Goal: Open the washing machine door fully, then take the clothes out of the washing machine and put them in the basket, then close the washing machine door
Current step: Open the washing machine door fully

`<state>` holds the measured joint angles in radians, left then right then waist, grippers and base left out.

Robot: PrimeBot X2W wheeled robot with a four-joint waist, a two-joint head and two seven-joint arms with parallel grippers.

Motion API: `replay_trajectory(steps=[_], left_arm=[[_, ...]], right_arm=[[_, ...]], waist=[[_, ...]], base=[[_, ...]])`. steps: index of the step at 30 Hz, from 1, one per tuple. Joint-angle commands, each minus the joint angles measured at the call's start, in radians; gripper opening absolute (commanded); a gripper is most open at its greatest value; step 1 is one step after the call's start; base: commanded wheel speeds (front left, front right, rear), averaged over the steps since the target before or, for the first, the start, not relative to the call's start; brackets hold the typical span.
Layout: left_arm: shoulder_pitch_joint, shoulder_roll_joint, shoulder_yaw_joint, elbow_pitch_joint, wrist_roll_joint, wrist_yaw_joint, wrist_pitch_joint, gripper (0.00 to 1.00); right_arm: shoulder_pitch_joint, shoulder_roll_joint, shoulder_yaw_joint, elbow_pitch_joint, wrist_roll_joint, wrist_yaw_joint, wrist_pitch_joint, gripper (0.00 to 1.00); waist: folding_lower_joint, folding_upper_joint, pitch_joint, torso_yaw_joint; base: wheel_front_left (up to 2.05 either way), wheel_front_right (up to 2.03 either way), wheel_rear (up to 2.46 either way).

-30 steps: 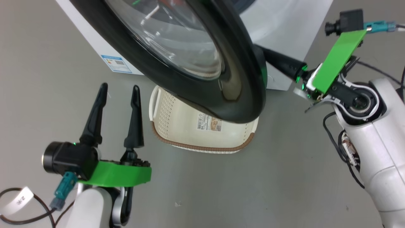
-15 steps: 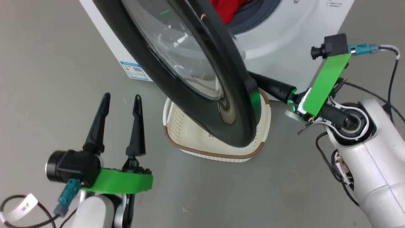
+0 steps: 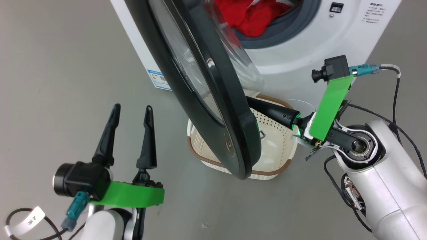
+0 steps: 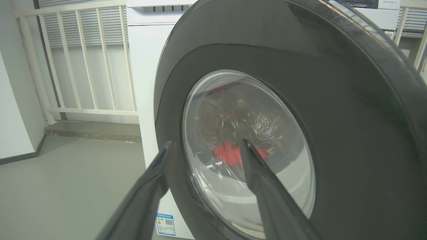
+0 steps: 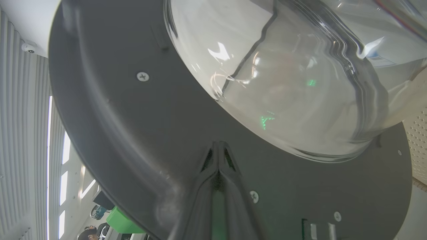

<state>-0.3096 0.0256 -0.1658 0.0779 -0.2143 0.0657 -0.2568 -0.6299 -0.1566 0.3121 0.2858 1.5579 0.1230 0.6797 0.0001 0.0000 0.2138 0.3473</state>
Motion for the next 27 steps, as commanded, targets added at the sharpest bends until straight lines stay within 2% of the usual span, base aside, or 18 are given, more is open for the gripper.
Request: replay_trajectory(steps=[1, 27], left_arm=[[0.002, 0.025, 0.028, -0.025, -0.009, 0.01, -0.005, 1.0], [0.029, 0.025, -0.01, -0.008, -0.047, 0.027, -0.005, 1.0]], right_arm=[[0.011, 0.024, 0.021, -0.035, 0.006, 0.008, 0.008, 0.0], [0.046, 0.072, 0.081, -0.012, 0.006, 0.008, 0.034, 0.0]], waist=[[-0.0001, 0.0, -0.008, 0.012], [-0.0001, 0.0, -0.032, 0.127]], base=[[0.0, 0.0, 0.0], [0.0, 0.0, 0.0]])
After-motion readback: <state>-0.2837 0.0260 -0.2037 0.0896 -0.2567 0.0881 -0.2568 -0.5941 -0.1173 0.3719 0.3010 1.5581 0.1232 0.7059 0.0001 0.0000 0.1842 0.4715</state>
